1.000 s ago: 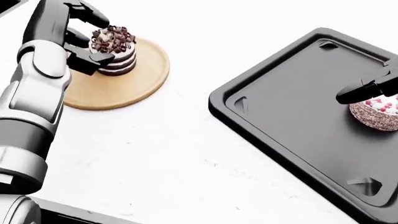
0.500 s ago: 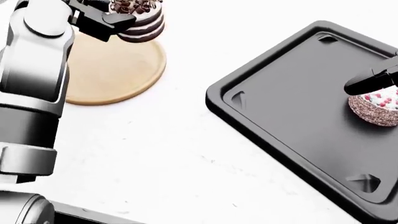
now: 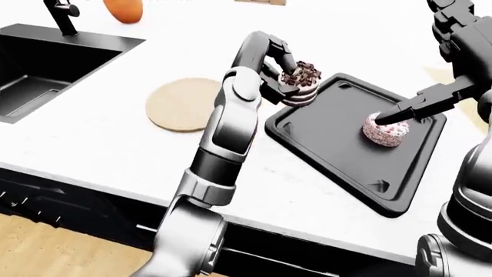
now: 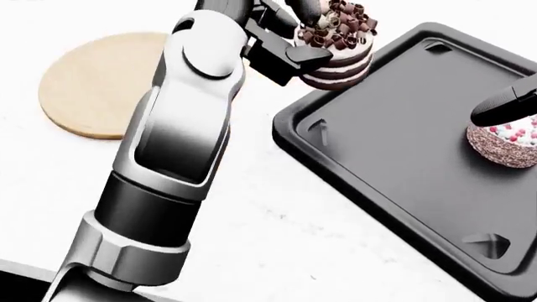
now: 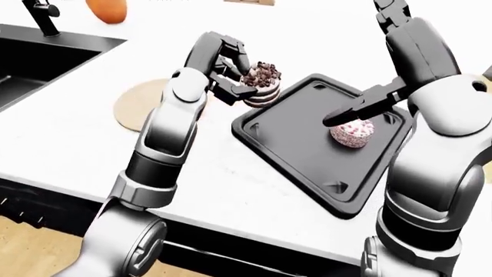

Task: Move the dessert items from the plate to the tray.

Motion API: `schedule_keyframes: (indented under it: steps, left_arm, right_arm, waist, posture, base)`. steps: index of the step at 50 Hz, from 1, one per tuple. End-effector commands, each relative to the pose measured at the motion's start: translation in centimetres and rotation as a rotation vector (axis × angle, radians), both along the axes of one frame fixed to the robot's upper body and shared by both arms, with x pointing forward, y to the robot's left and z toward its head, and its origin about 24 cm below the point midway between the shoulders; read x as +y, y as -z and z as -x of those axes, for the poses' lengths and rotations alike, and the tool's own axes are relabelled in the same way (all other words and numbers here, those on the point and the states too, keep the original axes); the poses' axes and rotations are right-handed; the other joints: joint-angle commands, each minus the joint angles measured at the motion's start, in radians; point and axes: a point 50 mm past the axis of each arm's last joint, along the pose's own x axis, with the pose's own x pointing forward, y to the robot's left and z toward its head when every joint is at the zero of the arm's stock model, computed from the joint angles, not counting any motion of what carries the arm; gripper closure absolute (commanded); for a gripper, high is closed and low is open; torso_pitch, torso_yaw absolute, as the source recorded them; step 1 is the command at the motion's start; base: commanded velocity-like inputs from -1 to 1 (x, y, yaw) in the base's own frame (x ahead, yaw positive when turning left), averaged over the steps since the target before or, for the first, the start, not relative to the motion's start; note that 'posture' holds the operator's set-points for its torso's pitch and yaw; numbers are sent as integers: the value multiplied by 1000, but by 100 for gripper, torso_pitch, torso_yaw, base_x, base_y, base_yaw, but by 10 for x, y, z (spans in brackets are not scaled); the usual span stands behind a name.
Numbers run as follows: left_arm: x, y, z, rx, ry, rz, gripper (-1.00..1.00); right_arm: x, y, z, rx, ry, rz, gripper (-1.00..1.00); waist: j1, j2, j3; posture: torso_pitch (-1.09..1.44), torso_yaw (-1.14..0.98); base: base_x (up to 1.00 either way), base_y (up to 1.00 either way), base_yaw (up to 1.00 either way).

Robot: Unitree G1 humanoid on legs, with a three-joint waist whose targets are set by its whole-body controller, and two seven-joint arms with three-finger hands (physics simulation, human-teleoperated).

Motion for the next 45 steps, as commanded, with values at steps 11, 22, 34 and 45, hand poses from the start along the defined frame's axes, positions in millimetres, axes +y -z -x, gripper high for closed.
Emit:
schedule_keyframes:
  steps: [11,22,34,45]
  left_arm:
    - [-38,-29,19,-170,87,51,86]
    - [-62,-13,30,-133,146,57,72]
    - [-72,-3,38,-111,174,60,-73]
    - [-51,-24,51,-121,179,72,-100]
  right_arm:
    - [-5,-11,13,-76,7,29,-100]
    - [-4,-11,13,-76,5,30,-100]
    - [-2,-7,9,-72,6,33,-100]
    - [-1,-11,14,-76,1,38,-100]
  waist:
    - [2,-18,-37]
    - [4,-27,-37]
    - [5,-33,-36]
    - [5,-33,-36]
  posture:
    - [0,0]
    - [0,0]
    - [0,0]
    - [0,0]
  base:
    - [0,0,0]
    - [0,0,0]
    - [0,0,0]
    - [0,0,0]
